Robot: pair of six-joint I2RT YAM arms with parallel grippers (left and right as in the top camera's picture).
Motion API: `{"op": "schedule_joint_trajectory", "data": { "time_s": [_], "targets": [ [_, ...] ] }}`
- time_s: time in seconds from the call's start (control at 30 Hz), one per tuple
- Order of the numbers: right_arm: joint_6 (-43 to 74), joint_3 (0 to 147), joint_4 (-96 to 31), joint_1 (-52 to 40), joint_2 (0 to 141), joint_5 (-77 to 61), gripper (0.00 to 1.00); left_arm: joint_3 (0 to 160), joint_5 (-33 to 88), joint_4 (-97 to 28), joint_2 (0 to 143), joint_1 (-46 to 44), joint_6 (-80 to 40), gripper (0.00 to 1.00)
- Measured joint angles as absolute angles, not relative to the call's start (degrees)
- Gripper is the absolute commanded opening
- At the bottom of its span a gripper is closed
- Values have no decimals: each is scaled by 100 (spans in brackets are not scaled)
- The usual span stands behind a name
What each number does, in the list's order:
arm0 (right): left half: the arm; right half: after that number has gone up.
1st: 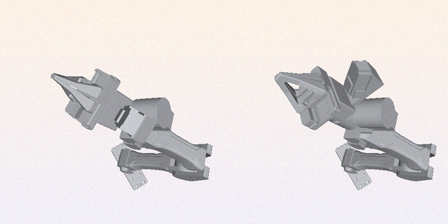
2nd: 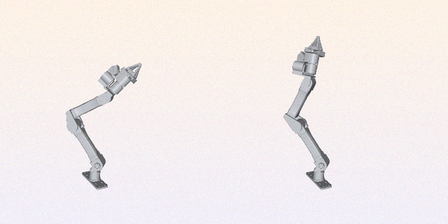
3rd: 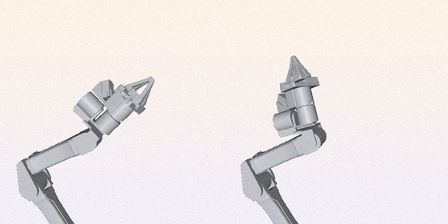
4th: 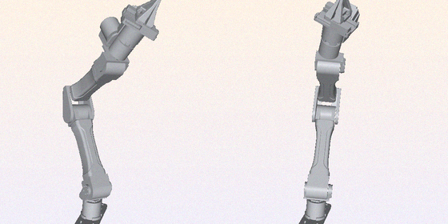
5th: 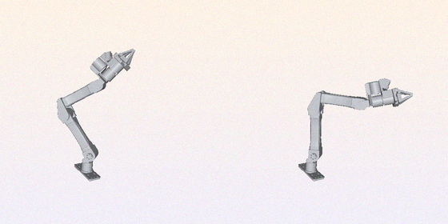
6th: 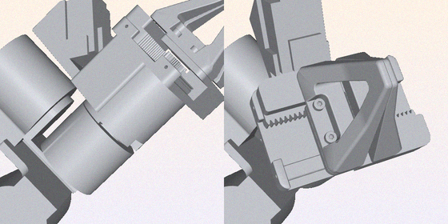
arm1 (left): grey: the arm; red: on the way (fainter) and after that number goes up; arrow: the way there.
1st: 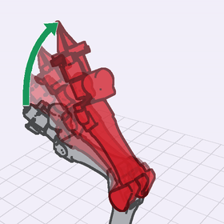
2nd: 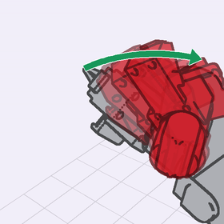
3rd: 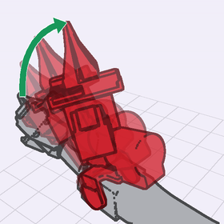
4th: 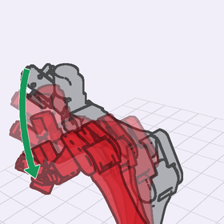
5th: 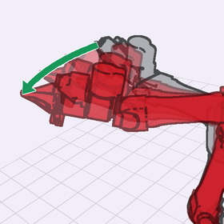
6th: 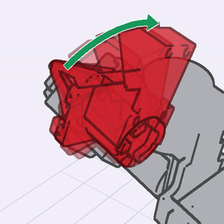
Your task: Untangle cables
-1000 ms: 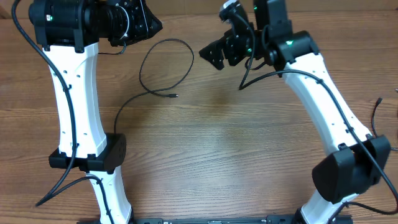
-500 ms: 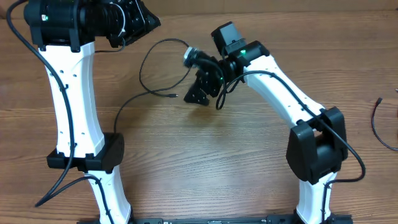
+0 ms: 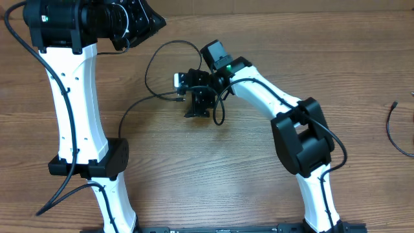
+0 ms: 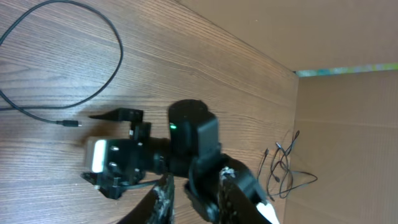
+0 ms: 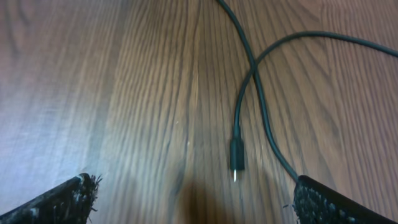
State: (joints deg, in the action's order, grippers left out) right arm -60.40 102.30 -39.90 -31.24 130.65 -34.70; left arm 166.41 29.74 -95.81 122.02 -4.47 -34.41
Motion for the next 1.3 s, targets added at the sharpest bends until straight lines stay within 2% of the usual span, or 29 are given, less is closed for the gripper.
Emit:
{"op": "schedule_joint_trajectory", "data": {
  "time_s": [0.07, 0.17, 0.43, 0.83, 0.9, 1.0, 1.03, 1.1, 1.3],
  "targets": [
    [-6075, 10228, -3789, -3181, 13157, -3472, 93, 16641, 2974, -9581, 12202, -447, -3441, 27],
    [-5892, 10217, -3411, -3251, 13209, -3472, 93, 16641, 2974, -9592, 12202, -447, -3444, 27],
    [-4473, 10217, -2213, -3301, 13218, -3409, 88, 16641, 3009, -9664, 12202, -447, -3391, 29],
    [-3931, 10217, -2327, -3299, 13375, -3363, 93, 16641, 3199, -9666, 12202, -447, -3245, 31],
    [-3916, 10217, -2346, -3299, 13456, -3363, 88, 16641, 3205, -9666, 12202, -447, -3236, 34],
    [-3957, 10217, -2355, -3301, 13552, -3385, 74, 16641, 3221, -9666, 12202, -447, -3216, 36],
    [-3944, 10217, -2355, -3301, 13579, -3409, 74, 16641, 3229, -9666, 12202, -447, -3203, 36],
    [-3911, 10217, -2353, -3301, 13607, -3433, 83, 16641, 3234, -9668, 12202, -447, -3199, 37],
    [-3922, 10217, -2362, -3299, 13616, -3452, 85, 16641, 3236, -9666, 12202, -447, -3183, 37]
  ]
}}
